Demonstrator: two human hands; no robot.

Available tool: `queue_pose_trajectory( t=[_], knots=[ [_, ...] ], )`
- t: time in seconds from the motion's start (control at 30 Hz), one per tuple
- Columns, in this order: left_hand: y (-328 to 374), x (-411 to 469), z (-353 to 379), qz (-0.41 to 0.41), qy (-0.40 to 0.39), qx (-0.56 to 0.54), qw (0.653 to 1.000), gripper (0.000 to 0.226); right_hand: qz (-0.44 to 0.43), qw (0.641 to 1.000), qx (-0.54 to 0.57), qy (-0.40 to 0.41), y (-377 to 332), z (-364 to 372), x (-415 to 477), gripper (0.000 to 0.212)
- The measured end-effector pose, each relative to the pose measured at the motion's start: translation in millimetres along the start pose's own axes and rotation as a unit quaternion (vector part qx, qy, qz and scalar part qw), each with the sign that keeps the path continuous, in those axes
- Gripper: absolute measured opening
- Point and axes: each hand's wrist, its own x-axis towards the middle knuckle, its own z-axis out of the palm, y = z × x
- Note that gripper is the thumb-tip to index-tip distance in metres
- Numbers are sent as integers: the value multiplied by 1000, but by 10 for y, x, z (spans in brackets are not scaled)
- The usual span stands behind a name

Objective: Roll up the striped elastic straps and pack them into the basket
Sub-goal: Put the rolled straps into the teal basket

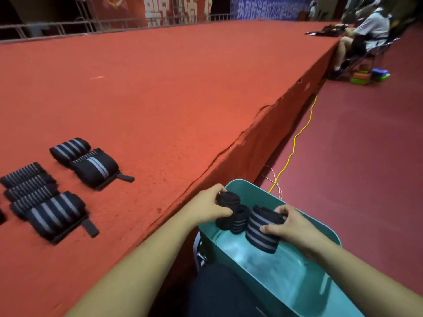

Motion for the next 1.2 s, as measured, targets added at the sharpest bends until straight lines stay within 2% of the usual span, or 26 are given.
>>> queue_pose_trajectory(
  t=[0.13, 0.23, 0.43, 0.77, 0.9, 1.0, 1.2],
  knots=[
    [-86, 139, 261, -32, -43, 105, 993, 34, 9, 994, -102, 41, 267, 81, 105, 53],
    [-150, 268, 395, -40, -72, 168, 982, 39, -12, 988, -153, 35, 364, 184, 186, 52],
    [-284, 532, 650, -37, -108, 283, 952, 53, -29, 977, -206, 41, 542, 364, 377, 55],
    [-521, 828, 872, -52, -95, 230, 967, 54, -51, 972, -216, 75, 773, 656, 543, 45],
    [-535, 847, 921, -51, -94, 260, 960, 39, -58, 964, -248, 70, 860, 728, 566, 45],
    [-540, 858, 958, -49, -114, 291, 949, 38, -51, 959, -272, 58, 896, 745, 576, 49],
    [-475, 851, 893, -64, -144, 295, 942, 51, -29, 961, -274, 20, 876, 634, 613, 65]
  ],
)
